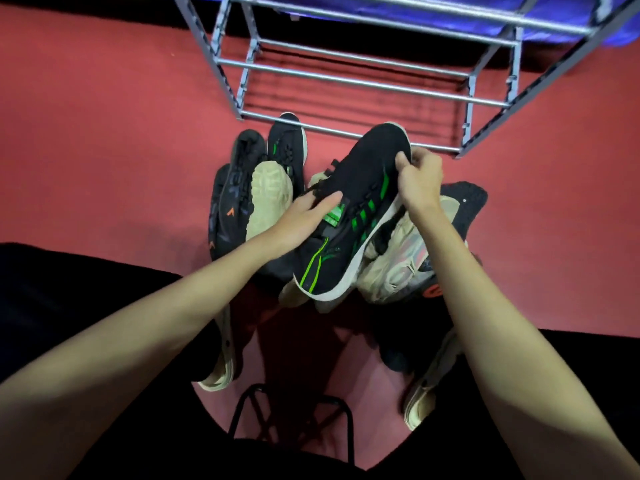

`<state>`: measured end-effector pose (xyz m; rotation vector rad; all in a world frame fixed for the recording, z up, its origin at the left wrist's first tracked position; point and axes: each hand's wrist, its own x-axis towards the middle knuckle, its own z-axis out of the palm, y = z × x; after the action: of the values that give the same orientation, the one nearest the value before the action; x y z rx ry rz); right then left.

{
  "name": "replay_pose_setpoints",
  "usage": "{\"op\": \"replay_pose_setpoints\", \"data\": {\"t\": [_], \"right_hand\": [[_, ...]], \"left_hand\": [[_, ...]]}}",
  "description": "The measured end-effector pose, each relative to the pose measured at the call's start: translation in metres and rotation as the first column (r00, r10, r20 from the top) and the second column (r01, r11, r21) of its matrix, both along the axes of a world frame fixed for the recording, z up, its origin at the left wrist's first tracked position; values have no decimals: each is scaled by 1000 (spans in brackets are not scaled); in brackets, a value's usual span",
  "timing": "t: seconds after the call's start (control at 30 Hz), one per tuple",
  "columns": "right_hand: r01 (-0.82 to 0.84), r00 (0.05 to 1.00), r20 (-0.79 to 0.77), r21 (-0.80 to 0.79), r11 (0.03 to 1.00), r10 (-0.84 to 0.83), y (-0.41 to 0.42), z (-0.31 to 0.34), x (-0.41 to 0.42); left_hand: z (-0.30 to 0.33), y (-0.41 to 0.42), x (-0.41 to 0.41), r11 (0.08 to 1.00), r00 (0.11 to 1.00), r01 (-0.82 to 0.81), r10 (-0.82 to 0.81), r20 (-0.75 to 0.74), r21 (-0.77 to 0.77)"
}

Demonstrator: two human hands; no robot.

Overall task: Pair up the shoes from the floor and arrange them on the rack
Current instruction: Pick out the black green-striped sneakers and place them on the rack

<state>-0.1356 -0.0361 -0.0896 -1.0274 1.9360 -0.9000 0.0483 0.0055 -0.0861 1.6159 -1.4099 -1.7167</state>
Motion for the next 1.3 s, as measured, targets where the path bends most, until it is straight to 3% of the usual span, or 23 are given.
{"op": "replay_pose_setpoints", "data": {"t": [0.1,0.2,0.33,0.43,0.53,0.6,0.67,0.73,0.87,0.97,1.17,1.3], "right_hand": [[-29,994,107,56,998,22,1,-2,25],[-50,945,327,60,997,28,11,7,48],[-125,862,504,120,985,48,31,7,64],[-57,811,583,172,983,-55,37,-4,72],[80,853,503,143,987,-142,29,-21,70],[139,887,427,115,984,-175,25,-33,64],[169,906,375,103,980,-195,23,-45,59],[167,919,346,86,982,-186,23,-55,56],[104,977,185,8,995,-103,24,-69,54],[56,992,119,-36,998,-51,24,-74,51],[37,994,109,-57,998,-31,20,-74,36],[32,994,106,-70,997,-24,21,-71,32]], "left_hand": [[-3,4,18,990,990,-138,139,32,-29],[-9,2,38,977,976,-206,209,60,-62],[-18,-10,46,971,973,-220,225,50,-92],[-22,-24,41,979,980,-196,195,-32,-49],[-31,-47,50,985,986,-167,168,-18,44],[-48,-66,66,986,948,-155,166,272,-63],[-67,-79,80,987,801,-125,162,577,-103],[-83,-83,85,994,718,-109,91,690,-18],[-111,-79,77,995,712,-44,-30,702,87],[-126,-72,67,995,701,-46,-31,712,89],[-134,-68,65,997,723,-38,-20,691,68],[-124,-64,78,990,706,4,-103,700,142]]}}
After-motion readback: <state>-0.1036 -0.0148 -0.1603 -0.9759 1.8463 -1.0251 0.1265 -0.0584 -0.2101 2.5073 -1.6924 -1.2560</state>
